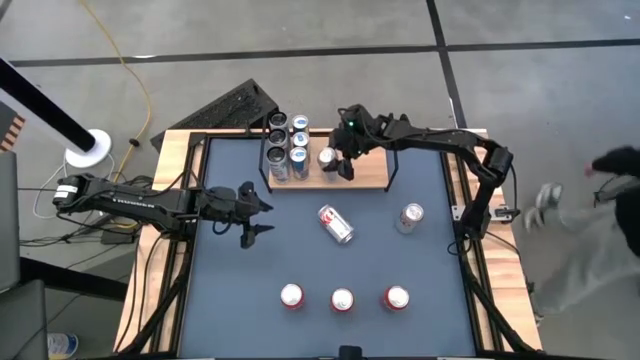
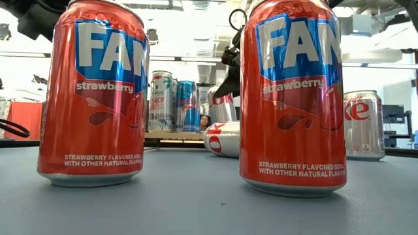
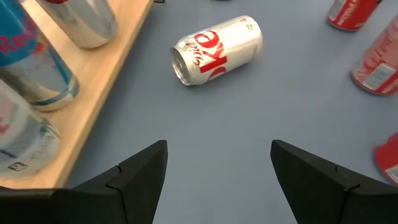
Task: Place canned beverage on shelf
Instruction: Put the left silver soda can on the shelf
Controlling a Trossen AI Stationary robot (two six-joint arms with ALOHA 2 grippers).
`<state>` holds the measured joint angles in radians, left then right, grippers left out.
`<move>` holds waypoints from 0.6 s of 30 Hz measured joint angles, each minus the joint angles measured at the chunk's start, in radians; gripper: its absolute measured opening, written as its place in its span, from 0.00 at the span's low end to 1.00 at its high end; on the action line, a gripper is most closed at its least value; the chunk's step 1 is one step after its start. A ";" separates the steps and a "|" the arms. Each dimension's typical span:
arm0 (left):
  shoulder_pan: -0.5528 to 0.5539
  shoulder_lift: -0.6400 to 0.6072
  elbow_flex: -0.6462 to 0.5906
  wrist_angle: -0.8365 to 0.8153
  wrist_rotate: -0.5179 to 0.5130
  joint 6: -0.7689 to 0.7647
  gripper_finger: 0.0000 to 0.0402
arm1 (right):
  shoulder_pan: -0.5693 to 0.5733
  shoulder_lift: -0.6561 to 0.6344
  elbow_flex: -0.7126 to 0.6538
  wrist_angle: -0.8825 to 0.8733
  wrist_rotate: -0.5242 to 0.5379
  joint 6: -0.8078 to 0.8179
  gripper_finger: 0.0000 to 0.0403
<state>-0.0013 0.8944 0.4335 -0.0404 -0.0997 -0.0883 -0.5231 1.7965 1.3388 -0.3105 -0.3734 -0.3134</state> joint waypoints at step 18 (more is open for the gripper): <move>0.000 0.000 0.000 -0.001 0.041 0.001 0.68 | 0.030 -0.011 0.015 -0.073 0.152 0.018 0.91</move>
<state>-0.0013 0.8944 0.4335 -0.0410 -0.0585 -0.0875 -0.4929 1.7859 1.3541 -0.3839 -0.2215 -0.2955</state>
